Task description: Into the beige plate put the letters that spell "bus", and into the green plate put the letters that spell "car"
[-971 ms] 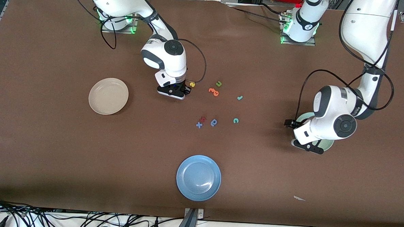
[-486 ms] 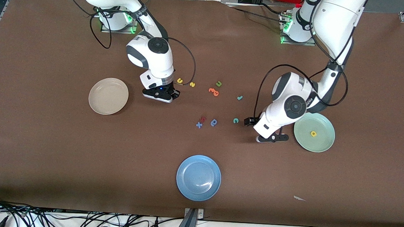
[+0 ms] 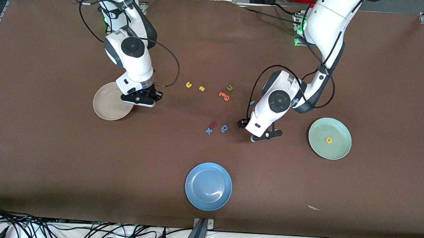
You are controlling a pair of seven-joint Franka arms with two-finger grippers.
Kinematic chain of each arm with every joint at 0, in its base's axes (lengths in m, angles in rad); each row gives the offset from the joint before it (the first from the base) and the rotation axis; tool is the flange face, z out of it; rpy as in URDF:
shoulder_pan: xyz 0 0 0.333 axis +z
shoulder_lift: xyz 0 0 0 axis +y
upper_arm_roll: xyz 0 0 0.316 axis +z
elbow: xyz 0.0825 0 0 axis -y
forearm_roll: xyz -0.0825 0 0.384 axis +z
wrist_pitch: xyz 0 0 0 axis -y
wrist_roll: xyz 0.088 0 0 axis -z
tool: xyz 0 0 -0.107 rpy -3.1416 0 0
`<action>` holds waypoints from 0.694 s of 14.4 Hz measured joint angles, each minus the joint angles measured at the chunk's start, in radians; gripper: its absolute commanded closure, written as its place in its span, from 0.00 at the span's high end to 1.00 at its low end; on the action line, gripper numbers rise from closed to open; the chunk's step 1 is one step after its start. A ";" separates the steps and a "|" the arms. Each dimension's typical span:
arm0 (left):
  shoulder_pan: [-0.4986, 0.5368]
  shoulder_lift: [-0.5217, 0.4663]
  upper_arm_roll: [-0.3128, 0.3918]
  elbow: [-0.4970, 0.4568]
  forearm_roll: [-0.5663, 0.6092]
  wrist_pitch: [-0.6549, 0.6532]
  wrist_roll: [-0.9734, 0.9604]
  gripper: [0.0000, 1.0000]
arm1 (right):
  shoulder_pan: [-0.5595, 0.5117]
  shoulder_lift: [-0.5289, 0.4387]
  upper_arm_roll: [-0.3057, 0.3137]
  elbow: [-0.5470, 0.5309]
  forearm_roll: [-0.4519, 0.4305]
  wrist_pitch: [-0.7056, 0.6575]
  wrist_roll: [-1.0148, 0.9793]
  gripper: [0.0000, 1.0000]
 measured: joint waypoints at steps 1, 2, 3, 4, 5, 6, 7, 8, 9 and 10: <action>-0.006 0.013 0.000 0.000 0.033 0.013 -0.040 0.91 | -0.038 -0.004 0.005 -0.014 0.000 0.000 -0.050 0.00; -0.011 0.024 0.000 0.000 0.061 0.020 -0.073 0.89 | -0.078 -0.006 0.009 -0.026 0.000 0.000 -0.105 0.00; -0.016 0.033 0.000 0.001 0.077 0.025 -0.094 0.86 | -0.121 -0.008 0.015 -0.036 0.000 0.000 -0.165 0.00; -0.020 0.039 0.000 0.001 0.079 0.028 -0.101 0.84 | -0.164 -0.008 0.023 -0.041 0.000 0.000 -0.221 0.00; -0.023 0.040 0.000 0.001 0.079 0.029 -0.106 0.80 | -0.200 -0.008 0.030 -0.043 0.000 0.000 -0.270 0.00; -0.025 0.040 0.000 0.001 0.079 0.030 -0.108 0.78 | -0.227 -0.008 0.033 -0.044 0.000 0.000 -0.306 0.00; -0.027 0.041 0.000 0.001 0.079 0.030 -0.109 0.75 | -0.244 -0.008 0.035 -0.045 0.000 0.000 -0.325 0.00; -0.031 0.043 0.000 0.001 0.079 0.030 -0.113 0.72 | -0.254 -0.008 0.036 -0.046 0.000 0.000 -0.336 0.15; -0.035 0.047 0.000 0.002 0.079 0.030 -0.121 0.68 | -0.256 -0.008 0.038 -0.048 0.000 0.000 -0.338 0.65; -0.039 0.052 0.000 0.005 0.079 0.030 -0.128 0.64 | -0.256 -0.008 0.041 -0.051 0.000 0.000 -0.338 1.00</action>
